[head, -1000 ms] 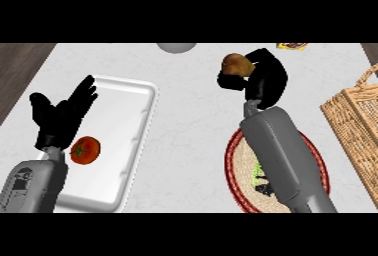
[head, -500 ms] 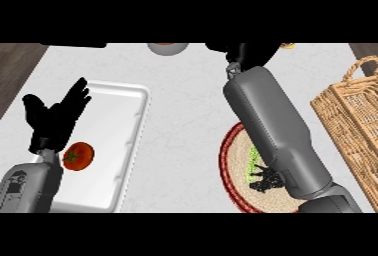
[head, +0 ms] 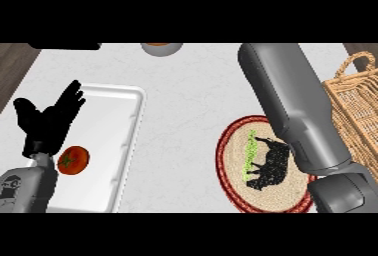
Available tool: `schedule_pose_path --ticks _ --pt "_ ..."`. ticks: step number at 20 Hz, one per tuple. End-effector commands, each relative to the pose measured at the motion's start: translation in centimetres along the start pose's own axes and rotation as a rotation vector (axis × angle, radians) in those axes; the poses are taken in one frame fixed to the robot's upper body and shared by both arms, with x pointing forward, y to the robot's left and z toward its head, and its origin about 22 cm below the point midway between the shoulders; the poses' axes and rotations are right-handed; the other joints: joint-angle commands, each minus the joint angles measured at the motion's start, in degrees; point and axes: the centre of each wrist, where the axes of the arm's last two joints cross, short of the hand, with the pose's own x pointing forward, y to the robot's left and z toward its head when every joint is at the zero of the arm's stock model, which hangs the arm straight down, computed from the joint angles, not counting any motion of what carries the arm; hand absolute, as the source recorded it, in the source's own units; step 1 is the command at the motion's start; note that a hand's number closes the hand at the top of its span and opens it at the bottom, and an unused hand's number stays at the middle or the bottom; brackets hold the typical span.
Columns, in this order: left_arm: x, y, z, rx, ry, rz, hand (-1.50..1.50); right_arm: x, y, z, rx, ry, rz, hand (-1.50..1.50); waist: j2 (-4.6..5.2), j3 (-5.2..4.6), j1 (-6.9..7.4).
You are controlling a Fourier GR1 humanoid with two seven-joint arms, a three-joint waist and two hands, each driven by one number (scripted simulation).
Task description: Pick the pear from the placemat and place it in the basket
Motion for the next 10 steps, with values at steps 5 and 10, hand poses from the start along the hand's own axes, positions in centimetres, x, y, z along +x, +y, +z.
schedule_pose_path --ticks 5,10 --pt "-0.4 0.3 -0.5 0.006 -0.008 0.023 0.00 -0.7 -1.8 -6.9 -0.126 0.234 0.082 1.50 0.38 -0.02 -0.52" --pt "0.0 1.9 0.3 0.033 0.003 0.010 0.00 -4.1 -0.9 -8.5 -0.198 0.291 0.202 1.50 -0.30 0.03 -1.19"
